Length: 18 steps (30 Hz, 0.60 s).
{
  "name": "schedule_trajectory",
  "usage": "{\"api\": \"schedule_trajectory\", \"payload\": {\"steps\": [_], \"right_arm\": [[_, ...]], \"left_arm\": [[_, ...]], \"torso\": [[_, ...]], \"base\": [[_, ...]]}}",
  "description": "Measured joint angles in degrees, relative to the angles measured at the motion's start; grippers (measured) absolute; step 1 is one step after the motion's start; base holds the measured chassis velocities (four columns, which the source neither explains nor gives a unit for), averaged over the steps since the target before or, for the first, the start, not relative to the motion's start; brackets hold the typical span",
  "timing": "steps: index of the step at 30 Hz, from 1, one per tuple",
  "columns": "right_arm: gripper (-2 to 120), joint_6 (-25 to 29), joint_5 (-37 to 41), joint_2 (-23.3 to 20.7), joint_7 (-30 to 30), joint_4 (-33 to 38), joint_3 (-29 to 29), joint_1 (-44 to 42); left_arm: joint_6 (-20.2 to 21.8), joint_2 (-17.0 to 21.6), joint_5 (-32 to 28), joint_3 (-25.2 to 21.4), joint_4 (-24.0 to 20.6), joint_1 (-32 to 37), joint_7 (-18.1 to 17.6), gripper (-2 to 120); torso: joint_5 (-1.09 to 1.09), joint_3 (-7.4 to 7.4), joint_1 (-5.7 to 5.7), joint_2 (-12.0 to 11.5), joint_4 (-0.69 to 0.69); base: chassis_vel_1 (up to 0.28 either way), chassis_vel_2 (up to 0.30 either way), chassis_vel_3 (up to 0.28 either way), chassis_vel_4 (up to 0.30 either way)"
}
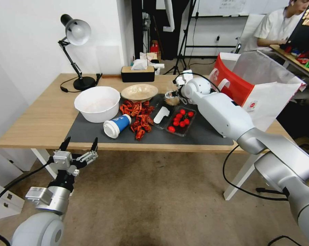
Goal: Pick up the trash from the table and place it into the takeout bag.
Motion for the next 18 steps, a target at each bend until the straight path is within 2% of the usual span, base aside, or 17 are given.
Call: {"api": "schedule_trajectory", "payload": {"steps": [18], "right_arm": [[100, -0.1, 0.1, 1.0, 0.3, -2.4, 0.6, -0.1]], "left_arm": [[0.0, 0.2, 0.0, 0.1, -0.2, 0.1, 0.0, 100]], "torso": [[0.0, 0.0, 0.0, 0.0, 0.0]], "base": [[0.0, 0.0, 0.0, 0.0]]}}
